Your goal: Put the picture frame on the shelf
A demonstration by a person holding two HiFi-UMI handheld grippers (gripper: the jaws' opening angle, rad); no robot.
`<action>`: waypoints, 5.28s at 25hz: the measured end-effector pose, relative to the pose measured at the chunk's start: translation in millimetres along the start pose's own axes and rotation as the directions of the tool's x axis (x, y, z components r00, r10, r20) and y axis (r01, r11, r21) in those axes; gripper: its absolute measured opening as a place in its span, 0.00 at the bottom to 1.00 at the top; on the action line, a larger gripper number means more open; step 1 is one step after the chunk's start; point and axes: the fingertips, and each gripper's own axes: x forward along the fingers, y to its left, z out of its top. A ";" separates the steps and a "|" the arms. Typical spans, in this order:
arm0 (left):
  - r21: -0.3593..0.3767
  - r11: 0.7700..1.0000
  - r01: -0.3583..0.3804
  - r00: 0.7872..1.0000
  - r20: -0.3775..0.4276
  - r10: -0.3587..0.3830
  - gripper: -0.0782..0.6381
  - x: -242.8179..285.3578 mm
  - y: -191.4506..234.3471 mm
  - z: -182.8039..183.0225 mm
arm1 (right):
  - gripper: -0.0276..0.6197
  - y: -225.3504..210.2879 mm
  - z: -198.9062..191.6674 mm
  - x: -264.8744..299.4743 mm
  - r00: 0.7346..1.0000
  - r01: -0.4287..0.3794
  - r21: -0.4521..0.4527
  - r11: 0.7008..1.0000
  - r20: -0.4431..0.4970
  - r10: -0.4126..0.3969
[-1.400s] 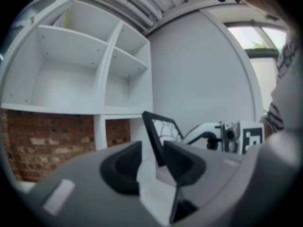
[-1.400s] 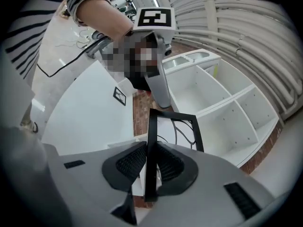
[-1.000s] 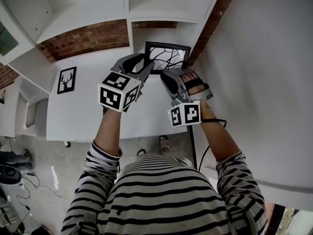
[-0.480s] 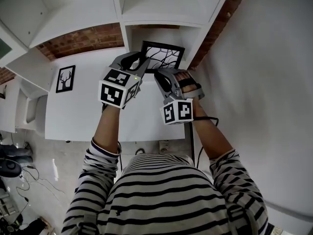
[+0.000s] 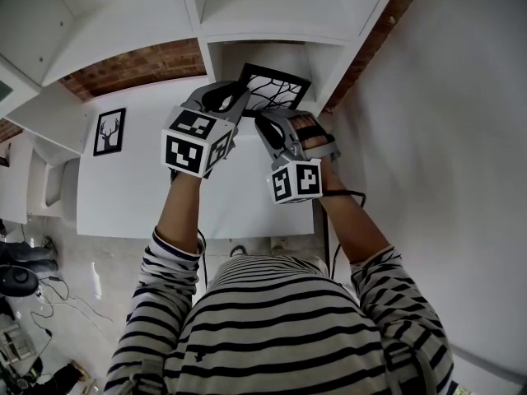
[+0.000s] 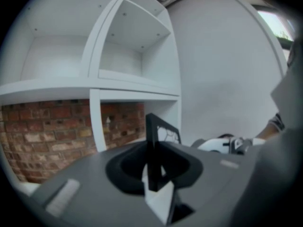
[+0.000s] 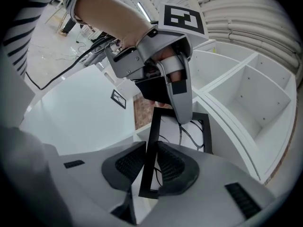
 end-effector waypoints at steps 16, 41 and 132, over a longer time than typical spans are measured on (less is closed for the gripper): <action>-0.008 1.000 -0.020 1.000 0.017 0.021 0.22 14.9 5.7 -9.2 | 0.19 -85.7 -21.2 0.2 0.998 0.052 0.112 0.992 -0.033 -0.049; 0.038 0.998 0.043 0.998 0.044 -0.045 0.22 8.7 -4.1 -9.9 | 0.15 -87.2 -22.3 15.3 0.985 -0.154 0.054 0.987 -0.068 0.158; -0.052 0.998 0.024 0.999 0.028 -0.022 0.12 -1.4 -0.5 -65.7 | 0.21 -66.5 -48.1 81.0 0.960 0.002 -0.233 0.972 -0.272 -0.068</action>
